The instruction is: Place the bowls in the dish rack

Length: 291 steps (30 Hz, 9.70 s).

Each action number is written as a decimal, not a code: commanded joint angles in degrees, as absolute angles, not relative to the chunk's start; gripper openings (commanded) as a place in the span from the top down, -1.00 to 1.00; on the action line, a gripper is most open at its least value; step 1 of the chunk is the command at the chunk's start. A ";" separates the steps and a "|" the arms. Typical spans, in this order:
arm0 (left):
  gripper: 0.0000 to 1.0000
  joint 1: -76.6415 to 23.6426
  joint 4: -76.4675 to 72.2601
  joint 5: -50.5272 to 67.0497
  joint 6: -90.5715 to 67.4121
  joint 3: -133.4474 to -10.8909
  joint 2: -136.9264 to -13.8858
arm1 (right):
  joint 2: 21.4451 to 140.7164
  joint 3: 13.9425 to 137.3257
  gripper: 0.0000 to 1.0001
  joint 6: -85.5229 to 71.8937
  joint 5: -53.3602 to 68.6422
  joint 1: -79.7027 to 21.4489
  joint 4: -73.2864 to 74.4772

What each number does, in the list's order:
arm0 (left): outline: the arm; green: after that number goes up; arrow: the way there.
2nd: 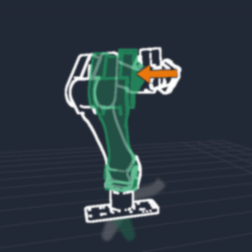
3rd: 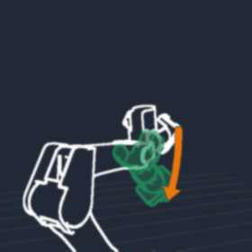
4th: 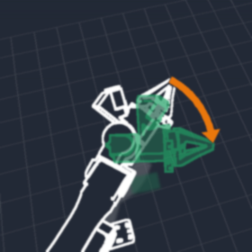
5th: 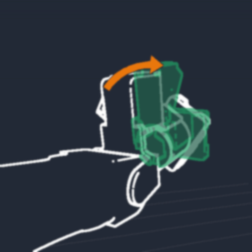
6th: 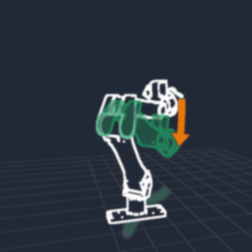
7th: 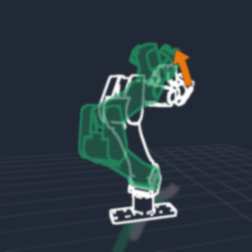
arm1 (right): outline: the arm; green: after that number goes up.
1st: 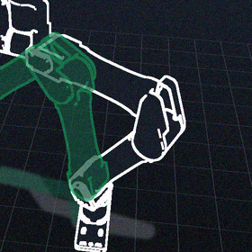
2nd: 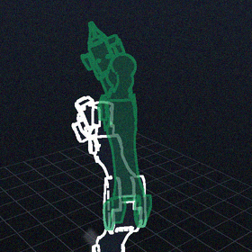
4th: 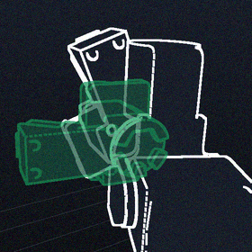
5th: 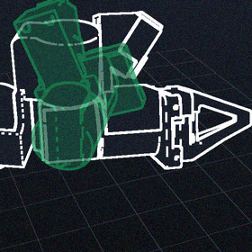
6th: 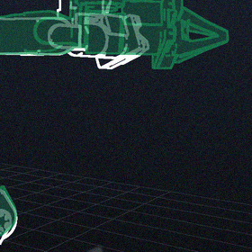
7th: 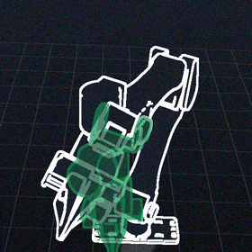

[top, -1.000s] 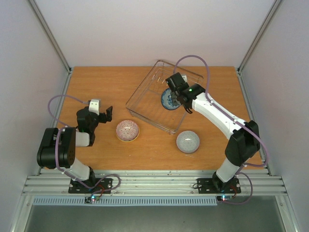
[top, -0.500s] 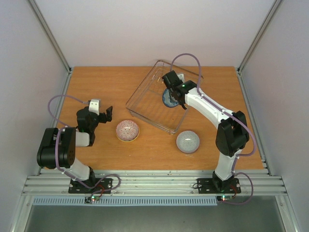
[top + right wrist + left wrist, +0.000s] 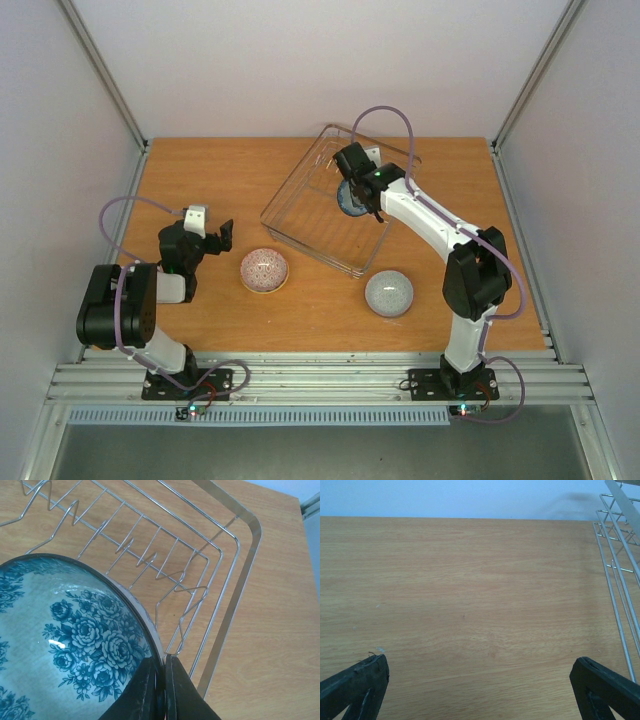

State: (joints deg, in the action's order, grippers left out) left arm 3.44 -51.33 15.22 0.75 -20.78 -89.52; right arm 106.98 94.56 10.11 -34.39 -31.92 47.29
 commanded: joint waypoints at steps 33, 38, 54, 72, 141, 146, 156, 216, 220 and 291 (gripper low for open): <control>-0.08 3.16 7.13 26.85 -0.88 -62.08 -82.36 | 97.82 88.05 0.97 9.68 -14.84 -33.20 35.58; 0.05 0.37 16.31 30.28 -0.60 -70.66 -85.81 | 96.00 86.89 0.97 10.08 -12.40 -34.21 33.73; 0.01 -5.89 16.51 50.61 -2.22 -66.75 -81.96 | 92.99 83.07 0.97 10.90 -2.20 -36.06 26.73; 0.00 -13.80 19.48 43.88 2.08 -66.22 -85.93 | 92.51 83.84 0.97 11.07 -4.69 -39.16 25.95; 0.99 -6.42 4.66 74.06 -3.81 -59.82 -89.83 | 84.39 65.23 -0.49 -7.35 30.58 -40.51 1.32; 0.99 -6.42 3.75 74.61 -4.70 -59.59 -90.07 | 84.80 65.13 0.01 -7.66 31.26 -40.51 0.32; 0.58 -6.43 4.80 70.60 -5.03 -60.04 -90.77 | 84.61 67.01 0.97 -4.96 26.44 -40.45 3.91; -0.42 -6.42 7.88 43.34 -1.23 -59.46 -91.06 | 112.08 103.10 0.97 5.86 -46.04 -31.83 48.23; -0.42 -6.42 8.01 43.33 -1.38 -59.65 -91.62 | 111.97 103.20 0.97 6.62 -45.05 -31.76 47.70; -0.36 -18.40 25.99 53.00 11.30 -69.19 -101.20 | 74.88 67.83 -0.95 1.12 -21.34 -30.15 42.09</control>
State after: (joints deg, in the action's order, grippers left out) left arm -16.51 24.08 48.71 7.88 -66.70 -100.38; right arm 80.44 70.15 4.29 -23.90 -30.41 39.48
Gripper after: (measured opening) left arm 0.677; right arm 0.984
